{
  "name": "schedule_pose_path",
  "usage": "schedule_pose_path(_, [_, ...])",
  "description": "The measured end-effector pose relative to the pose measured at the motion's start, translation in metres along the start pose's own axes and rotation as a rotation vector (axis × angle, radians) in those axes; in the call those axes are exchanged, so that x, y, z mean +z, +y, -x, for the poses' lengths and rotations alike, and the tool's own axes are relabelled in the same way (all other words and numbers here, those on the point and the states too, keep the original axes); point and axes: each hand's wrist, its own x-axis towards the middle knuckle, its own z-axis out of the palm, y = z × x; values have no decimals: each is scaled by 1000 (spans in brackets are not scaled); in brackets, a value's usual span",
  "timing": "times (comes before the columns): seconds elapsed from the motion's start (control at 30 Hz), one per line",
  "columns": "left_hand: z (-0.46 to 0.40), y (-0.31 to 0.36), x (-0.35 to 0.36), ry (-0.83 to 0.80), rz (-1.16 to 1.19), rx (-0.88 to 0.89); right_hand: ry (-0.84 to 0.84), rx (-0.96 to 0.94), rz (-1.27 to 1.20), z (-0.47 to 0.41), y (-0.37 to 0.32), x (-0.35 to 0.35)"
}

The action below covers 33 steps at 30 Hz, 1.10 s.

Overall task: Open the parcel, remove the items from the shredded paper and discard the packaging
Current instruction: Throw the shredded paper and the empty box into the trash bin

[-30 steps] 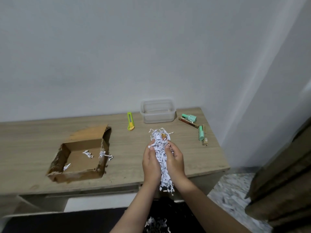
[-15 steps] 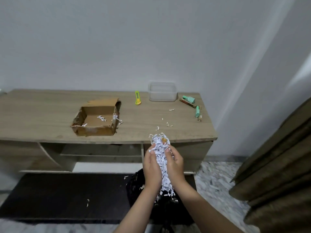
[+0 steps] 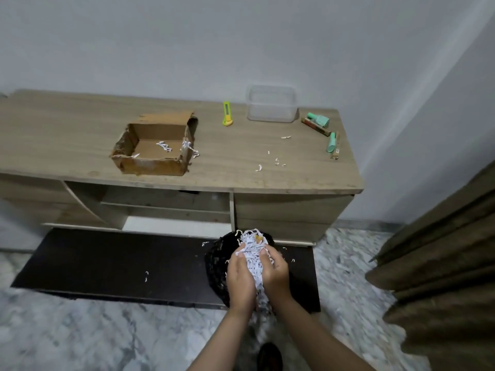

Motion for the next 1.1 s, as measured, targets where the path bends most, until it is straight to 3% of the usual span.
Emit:
schedule_pose_path(0.33, [-80, -111, 12, 69, -85, -130, 32, 114, 79, -83, 104, 13])
schedule_pose_path(0.57, [-156, -180, 10, 35, -355, -158, -4, 216, 73, -144, 156, 18])
schedule_pose_path(0.77, [-156, -163, 9, 6, -213, -153, 13, 207, 101, -151, 154, 10])
schedule_pose_path(0.93, [-137, -125, 6, 112, -201, -172, 16, 208, 115, -129, 112, 9])
schedule_pose_path(1.1, [-115, -52, 7, 52, -108, -252, -87, 248, 108, -92, 40, 10])
